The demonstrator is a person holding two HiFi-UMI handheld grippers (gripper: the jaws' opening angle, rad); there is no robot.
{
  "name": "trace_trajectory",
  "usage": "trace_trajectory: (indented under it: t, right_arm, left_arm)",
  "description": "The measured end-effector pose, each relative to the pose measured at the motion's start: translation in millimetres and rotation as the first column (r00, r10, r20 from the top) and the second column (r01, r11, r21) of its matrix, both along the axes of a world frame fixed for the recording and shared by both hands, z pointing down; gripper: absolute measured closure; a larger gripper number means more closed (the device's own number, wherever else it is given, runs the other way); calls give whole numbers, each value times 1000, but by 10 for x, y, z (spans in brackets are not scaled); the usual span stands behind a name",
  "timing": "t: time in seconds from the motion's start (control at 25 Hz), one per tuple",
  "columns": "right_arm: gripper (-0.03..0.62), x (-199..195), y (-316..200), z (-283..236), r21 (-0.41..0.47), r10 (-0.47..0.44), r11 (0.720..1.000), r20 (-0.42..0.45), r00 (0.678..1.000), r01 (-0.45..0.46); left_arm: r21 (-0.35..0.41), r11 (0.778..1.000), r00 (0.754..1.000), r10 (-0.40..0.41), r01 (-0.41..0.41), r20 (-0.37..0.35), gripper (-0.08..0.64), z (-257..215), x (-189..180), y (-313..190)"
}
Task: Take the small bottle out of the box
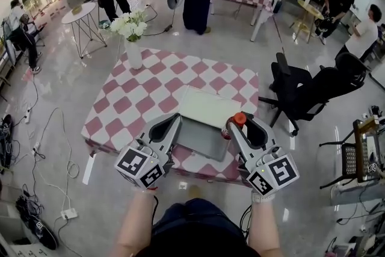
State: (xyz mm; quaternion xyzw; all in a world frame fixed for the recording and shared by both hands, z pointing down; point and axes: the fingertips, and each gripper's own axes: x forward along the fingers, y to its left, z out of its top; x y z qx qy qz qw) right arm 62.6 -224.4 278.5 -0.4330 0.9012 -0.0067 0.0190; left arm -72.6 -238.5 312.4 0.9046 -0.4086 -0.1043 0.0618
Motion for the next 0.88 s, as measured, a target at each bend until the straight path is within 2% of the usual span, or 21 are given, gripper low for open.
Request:
trace_trajectory:
  t: [0.88]
  right_arm:
    - [446,101,-44,-265,56,23,998,7,1000,-24]
  left_arm:
    - [33,999,1000,27,-26,-15,560,-225,77,-120]
